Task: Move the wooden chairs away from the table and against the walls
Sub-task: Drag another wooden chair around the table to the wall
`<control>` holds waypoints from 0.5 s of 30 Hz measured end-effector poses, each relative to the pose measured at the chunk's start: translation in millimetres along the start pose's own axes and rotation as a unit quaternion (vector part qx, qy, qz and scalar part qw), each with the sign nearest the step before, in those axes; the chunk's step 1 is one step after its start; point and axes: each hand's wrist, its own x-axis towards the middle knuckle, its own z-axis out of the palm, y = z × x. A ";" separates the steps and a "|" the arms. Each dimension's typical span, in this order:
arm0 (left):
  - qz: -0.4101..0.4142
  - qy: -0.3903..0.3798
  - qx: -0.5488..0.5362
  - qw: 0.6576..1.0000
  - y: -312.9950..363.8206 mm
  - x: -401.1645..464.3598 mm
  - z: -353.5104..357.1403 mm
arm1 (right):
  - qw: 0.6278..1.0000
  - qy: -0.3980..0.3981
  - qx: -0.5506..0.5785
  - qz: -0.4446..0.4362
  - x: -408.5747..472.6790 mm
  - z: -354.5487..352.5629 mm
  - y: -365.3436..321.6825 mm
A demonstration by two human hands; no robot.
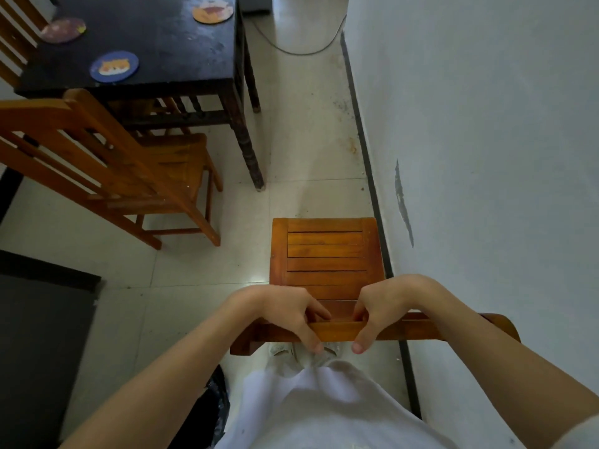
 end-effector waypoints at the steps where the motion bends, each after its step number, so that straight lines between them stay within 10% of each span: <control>1: -0.009 -0.009 -0.023 1.000 -2.5 -1.9 -1.8 | 1.000 0.000 0.014 -0.005 -0.9 -0.8 2.9; 15: 0.010 0.011 0.019 1.000 4.8 1.8 25.8 | 0.990 0.069 0.117 -0.033 -12.4 37.9 14.9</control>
